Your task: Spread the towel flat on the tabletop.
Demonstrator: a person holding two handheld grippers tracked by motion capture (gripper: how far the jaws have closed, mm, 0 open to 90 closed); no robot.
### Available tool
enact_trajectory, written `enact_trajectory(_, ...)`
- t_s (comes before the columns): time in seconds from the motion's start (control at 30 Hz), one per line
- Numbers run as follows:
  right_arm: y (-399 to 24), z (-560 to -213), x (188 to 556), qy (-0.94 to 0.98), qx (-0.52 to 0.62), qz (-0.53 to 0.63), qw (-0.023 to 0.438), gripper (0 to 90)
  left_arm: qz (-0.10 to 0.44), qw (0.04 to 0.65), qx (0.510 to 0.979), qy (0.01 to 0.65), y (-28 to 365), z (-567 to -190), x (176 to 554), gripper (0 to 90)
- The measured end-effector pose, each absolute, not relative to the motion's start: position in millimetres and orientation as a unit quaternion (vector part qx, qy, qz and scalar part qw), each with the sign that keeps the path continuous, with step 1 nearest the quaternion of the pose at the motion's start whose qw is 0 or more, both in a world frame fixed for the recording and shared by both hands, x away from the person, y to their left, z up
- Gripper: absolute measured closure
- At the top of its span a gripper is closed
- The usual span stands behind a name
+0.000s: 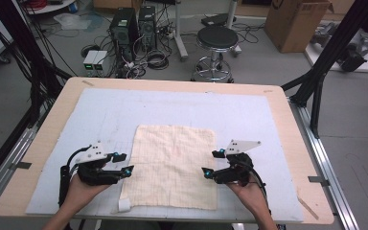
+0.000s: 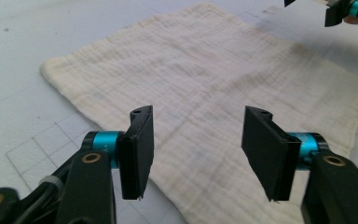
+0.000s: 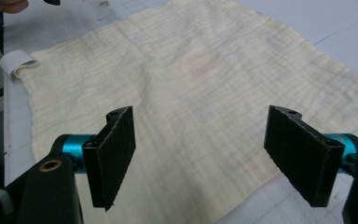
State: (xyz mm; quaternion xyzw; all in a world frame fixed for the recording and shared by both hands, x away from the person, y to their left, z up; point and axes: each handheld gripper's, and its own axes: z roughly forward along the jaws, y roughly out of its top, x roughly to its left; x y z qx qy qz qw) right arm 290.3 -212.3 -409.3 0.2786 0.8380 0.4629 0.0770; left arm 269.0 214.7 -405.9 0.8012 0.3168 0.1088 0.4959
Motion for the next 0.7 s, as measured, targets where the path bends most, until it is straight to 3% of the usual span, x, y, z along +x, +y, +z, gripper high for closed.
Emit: enact_trajectory(0.7, -200, -400, 319, 0.846, 0.275, 0.450, 0.086, 21.7, 0.112, 0.486, 0.803, 0.328, 205, -392, 300, 39.8)
